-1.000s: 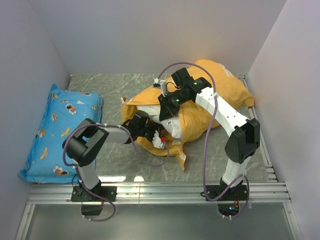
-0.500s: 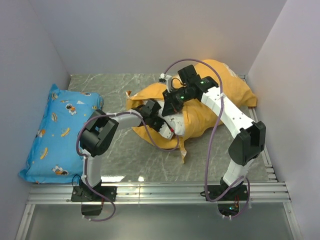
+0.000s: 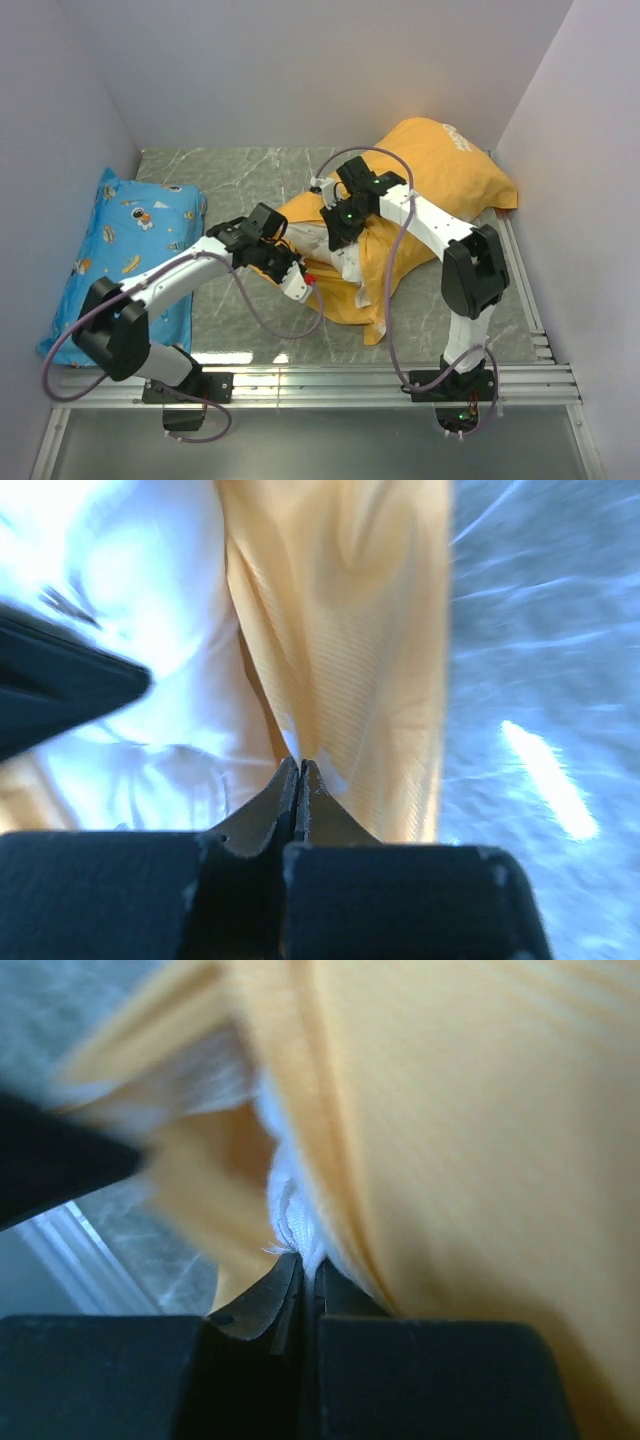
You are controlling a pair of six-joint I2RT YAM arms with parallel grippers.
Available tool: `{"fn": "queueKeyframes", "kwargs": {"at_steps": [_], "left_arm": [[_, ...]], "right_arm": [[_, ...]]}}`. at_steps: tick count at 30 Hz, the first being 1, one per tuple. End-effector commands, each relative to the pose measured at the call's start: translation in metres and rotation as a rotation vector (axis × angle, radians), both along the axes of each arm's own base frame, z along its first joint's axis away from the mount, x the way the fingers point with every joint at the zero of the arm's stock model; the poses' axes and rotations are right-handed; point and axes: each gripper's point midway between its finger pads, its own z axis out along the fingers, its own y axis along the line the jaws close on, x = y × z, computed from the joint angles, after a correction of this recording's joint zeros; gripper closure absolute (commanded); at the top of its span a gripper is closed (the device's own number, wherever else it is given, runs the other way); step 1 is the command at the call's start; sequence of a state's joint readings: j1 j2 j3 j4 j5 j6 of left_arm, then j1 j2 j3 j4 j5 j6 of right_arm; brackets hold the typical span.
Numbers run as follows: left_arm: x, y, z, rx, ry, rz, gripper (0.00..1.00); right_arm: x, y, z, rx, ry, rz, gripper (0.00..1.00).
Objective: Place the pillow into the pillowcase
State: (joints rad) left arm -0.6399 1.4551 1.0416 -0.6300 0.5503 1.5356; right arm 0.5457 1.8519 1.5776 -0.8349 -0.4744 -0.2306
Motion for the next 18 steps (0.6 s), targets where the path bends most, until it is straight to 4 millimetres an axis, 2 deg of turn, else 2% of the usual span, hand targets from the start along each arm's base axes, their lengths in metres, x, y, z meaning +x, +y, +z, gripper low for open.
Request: {"fn": "queueKeyframes", "kwargs": {"at_steps": [1, 2, 4, 6, 7, 8, 11, 12, 13, 14, 15, 16, 17, 18], "left_arm": [[-0.057, 0.016, 0.012, -0.022, 0.149, -0.093, 1.00], [-0.068, 0.021, 0.018, -0.022, 0.172, -0.125, 1.00], [-0.085, 0.018, 0.033, -0.077, 0.191, -0.184, 1.00], [-0.096, 0.012, 0.038, -0.105, 0.223, -0.196, 1.00], [-0.100, 0.008, 0.041, -0.124, 0.240, -0.202, 1.00], [-0.106, 0.004, 0.046, -0.128, 0.258, -0.216, 1.00], [-0.115, -0.009, 0.068, -0.200, 0.312, -0.222, 1.00], [-0.116, -0.014, 0.077, -0.233, 0.308, -0.230, 1.00], [-0.118, -0.015, 0.091, -0.271, 0.294, -0.232, 1.00], [-0.120, -0.019, 0.106, -0.312, 0.319, -0.213, 1.00], [-0.116, -0.023, 0.126, -0.368, 0.278, -0.208, 1.00], [-0.116, -0.026, 0.142, -0.404, 0.263, -0.204, 1.00], [-0.118, -0.027, 0.153, -0.429, 0.289, -0.181, 1.00], [-0.114, -0.030, 0.176, -0.495, 0.238, -0.182, 1.00]], "right_arm": [[0.052, -0.012, -0.021, -0.085, -0.122, -0.157, 1.00], [0.063, -0.010, -0.021, -0.065, -0.121, -0.208, 1.00], [0.076, 0.007, -0.012, 0.049, -0.004, -0.339, 1.00], [0.087, 0.024, 0.007, 0.205, 0.110, -0.425, 1.00], [0.096, 0.031, 0.019, 0.241, 0.081, -0.439, 1.00], [0.096, 0.038, 0.025, 0.265, 0.091, -0.470, 1.00], [0.102, 0.051, 0.026, 0.323, 0.077, -0.525, 1.00], [0.106, 0.055, 0.021, 0.319, 0.058, -0.567, 1.00], [0.105, 0.054, 0.002, 0.298, 0.060, -0.596, 1.00], [0.114, 0.060, 0.001, 0.332, 0.029, -0.622, 1.00], [0.117, 0.059, -0.011, 0.302, 0.006, -0.657, 1.00], [0.116, 0.060, -0.029, 0.264, 0.010, -0.672, 1.00], [0.115, 0.058, -0.039, 0.235, -0.003, -0.693, 1.00], [0.105, 0.052, -0.058, 0.187, -0.003, -0.710, 1.00]]}}
